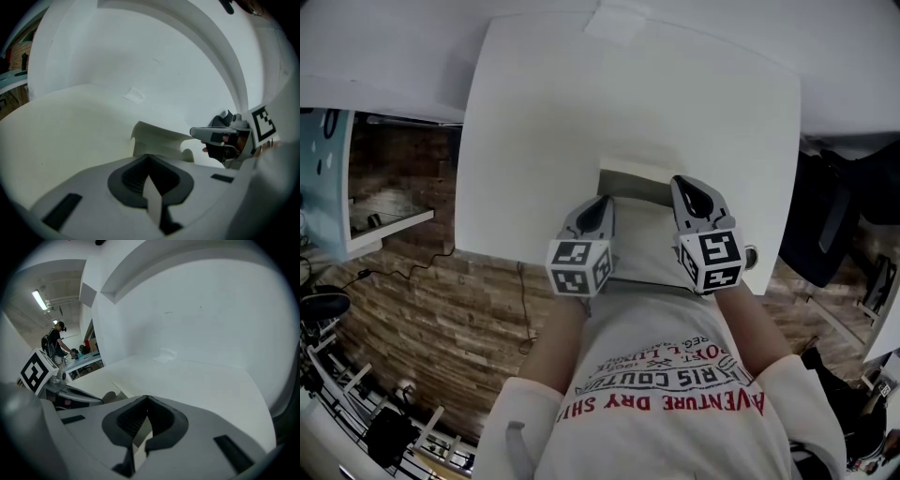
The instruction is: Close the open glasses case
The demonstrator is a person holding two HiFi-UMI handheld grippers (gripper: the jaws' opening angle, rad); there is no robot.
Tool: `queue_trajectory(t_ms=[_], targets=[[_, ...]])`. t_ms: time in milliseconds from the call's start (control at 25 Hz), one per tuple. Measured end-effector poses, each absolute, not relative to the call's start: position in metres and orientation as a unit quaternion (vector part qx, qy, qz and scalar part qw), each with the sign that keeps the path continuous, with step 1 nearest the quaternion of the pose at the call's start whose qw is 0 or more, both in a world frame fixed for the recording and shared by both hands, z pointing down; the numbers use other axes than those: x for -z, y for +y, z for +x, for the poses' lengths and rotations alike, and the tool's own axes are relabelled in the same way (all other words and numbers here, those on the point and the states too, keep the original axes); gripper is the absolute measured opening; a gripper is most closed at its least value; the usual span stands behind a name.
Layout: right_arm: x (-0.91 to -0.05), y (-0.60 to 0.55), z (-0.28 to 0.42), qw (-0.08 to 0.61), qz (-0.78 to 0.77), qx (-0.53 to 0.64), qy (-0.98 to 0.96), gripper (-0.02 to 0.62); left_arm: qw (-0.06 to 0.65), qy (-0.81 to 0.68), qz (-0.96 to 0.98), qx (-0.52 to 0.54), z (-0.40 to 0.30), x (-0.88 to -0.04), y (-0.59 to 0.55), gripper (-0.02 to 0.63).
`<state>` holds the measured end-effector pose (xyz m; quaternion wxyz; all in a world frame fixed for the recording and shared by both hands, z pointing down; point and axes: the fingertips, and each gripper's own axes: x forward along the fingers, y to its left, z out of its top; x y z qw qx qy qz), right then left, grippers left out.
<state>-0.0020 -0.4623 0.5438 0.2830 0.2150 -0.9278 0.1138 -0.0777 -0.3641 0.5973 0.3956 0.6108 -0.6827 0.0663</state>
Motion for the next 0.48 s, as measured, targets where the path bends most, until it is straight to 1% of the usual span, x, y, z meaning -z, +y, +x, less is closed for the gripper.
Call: queue_trajectory(t_ms=[280, 480], targets=[[-0.555, -0.433, 0.012, 0.292, 0.203, -0.127, -0.926, 0.011, 0.372, -0.681, 0.624, -0.094, -0.069, -0.598, -0.364, -0.003], [-0.566, -0.422, 0.019, 0.302, 0.195, -0.111, -0.927, 0.012, 0.367, -0.692, 0.617, -0.082, -0.071, -0.595, -0.363, -0.003]])
